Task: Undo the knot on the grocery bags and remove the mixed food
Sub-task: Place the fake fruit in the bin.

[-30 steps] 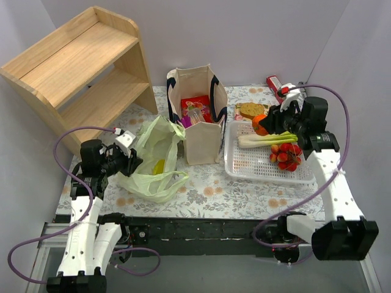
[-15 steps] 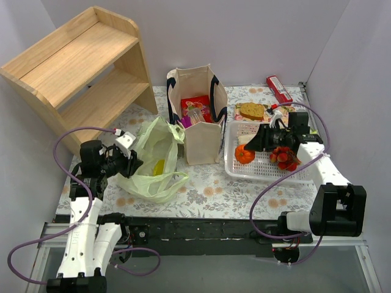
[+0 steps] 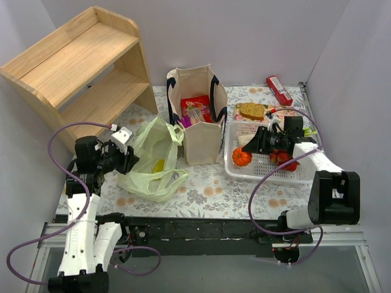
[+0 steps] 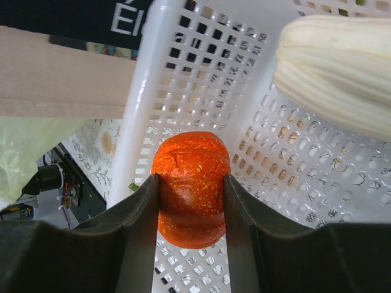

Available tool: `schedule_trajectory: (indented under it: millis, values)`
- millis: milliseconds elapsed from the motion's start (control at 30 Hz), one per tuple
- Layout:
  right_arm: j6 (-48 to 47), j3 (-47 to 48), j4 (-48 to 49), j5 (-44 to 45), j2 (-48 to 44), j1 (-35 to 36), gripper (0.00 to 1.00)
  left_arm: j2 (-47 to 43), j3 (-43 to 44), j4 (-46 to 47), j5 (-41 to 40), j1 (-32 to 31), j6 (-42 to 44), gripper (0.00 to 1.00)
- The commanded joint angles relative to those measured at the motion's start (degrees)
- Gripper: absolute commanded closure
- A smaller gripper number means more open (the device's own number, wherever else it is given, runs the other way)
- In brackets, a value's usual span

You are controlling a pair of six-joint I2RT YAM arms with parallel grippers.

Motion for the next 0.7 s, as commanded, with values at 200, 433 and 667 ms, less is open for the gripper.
schedule_trajectory:
  millis: [200,433,667]
  values:
    - [-0.32,0.48,6.01,3.4,5.39,-0.14,0.99,1.15,3.21,-1.08,1.61,1.88,0.69,0.72]
    - [0.56,2.58,9.1,4.01,8.73,-0.23,0.79,1.07,2.77,-1.08,2.14,2.49,0.6,0.69]
    - [-2.78,11.27,5.5,7.35,8.13,-0.23,0.43,1.15,2.42,-0.3,2.14,2.85,0.43,0.64]
